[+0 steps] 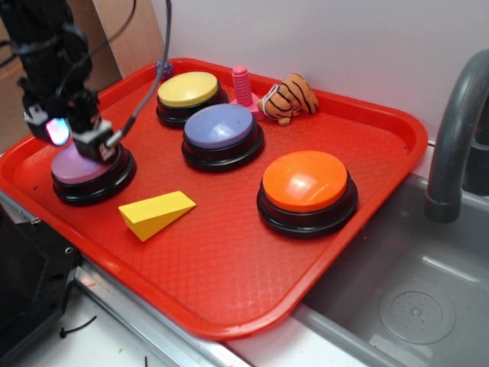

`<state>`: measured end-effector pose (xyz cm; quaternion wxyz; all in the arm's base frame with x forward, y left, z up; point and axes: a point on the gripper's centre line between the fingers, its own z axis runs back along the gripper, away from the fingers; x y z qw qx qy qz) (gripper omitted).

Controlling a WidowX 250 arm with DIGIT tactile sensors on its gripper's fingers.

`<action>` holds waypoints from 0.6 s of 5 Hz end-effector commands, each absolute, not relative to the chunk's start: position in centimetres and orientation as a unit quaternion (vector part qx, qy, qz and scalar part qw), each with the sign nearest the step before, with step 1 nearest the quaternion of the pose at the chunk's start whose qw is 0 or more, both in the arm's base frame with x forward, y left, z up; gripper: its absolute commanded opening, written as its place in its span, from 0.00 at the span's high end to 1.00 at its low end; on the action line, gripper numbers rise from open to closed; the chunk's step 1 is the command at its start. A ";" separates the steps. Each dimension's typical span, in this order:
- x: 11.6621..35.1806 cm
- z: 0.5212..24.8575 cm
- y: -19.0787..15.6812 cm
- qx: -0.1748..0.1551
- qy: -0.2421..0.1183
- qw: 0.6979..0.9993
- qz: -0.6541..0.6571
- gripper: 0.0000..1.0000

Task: Push the pink button.

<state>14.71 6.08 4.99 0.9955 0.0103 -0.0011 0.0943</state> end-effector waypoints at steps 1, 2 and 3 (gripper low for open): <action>14.9 4.4 6.8 0.019 -0.001 0.994 0.103 0.00; 15.8 6.5 6.8 0.020 -0.015 0.994 0.104 0.00; 16.7 8.8 7.1 0.013 -0.023 0.994 0.108 0.00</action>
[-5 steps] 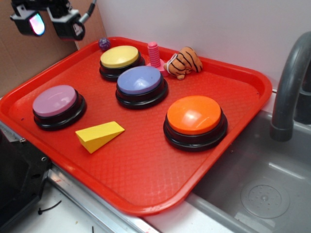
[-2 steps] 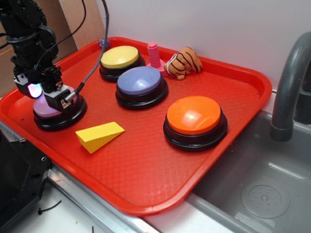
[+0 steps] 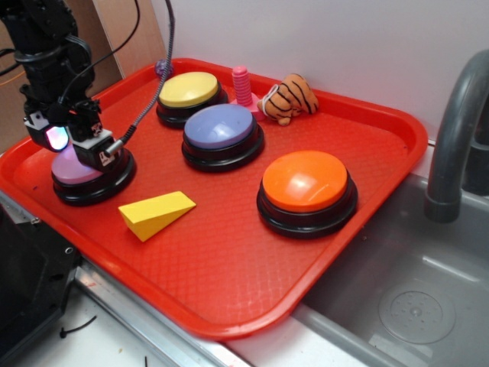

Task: Push the pink button.

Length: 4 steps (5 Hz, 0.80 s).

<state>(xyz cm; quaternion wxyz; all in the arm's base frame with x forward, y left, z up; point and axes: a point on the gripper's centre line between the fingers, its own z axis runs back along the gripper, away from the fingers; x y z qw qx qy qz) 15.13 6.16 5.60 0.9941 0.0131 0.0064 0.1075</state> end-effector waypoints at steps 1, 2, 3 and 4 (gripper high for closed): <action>17.0 9.7 7.2 0.011 -0.023 0.994 0.108 0.00; 17.3 11.0 7.2 0.009 -0.015 0.993 0.113 0.00; 17.4 11.6 7.1 0.018 -0.015 0.993 0.117 0.00; 17.5 12.6 7.2 0.021 -0.012 0.993 0.115 0.00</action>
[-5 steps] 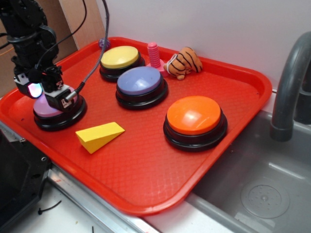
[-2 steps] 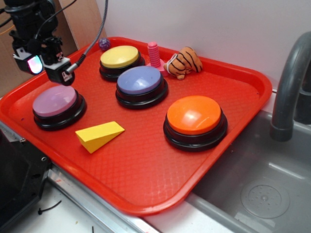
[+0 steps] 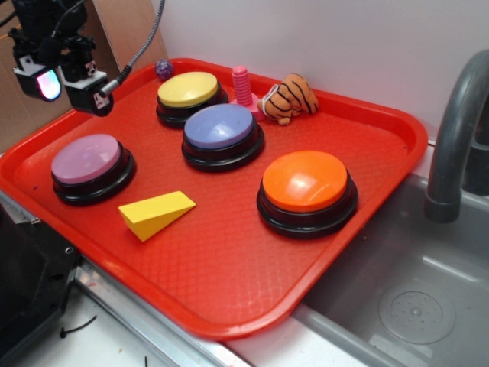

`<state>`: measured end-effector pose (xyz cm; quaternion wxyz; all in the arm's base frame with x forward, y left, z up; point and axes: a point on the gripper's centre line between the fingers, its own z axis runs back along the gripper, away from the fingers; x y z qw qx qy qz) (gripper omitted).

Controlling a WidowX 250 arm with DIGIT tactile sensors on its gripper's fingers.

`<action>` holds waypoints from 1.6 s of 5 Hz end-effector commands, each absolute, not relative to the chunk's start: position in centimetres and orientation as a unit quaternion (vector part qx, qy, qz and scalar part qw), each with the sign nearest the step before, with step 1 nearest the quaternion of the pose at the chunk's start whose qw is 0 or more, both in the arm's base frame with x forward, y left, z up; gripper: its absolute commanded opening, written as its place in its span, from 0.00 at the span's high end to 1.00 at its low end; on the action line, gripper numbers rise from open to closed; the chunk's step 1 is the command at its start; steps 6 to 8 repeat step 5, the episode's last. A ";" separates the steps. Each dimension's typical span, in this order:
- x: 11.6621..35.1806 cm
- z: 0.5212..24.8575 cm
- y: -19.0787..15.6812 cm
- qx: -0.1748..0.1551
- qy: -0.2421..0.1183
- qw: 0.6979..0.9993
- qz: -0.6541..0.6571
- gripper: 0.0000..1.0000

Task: Push the pink button.

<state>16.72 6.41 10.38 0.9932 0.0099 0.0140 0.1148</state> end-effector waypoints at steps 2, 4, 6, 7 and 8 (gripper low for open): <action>17.6 14.4 7.5 0.012 -0.001 0.992 0.129 0.00; 17.7 16.8 7.1 0.016 0.001 0.991 0.132 0.00; 17.7 18.2 7.1 0.002 -0.016 0.991 0.132 0.00; 17.7 18.2 7.1 0.002 -0.016 0.991 0.132 0.00; 17.7 18.2 7.1 0.002 -0.016 0.991 0.132 0.00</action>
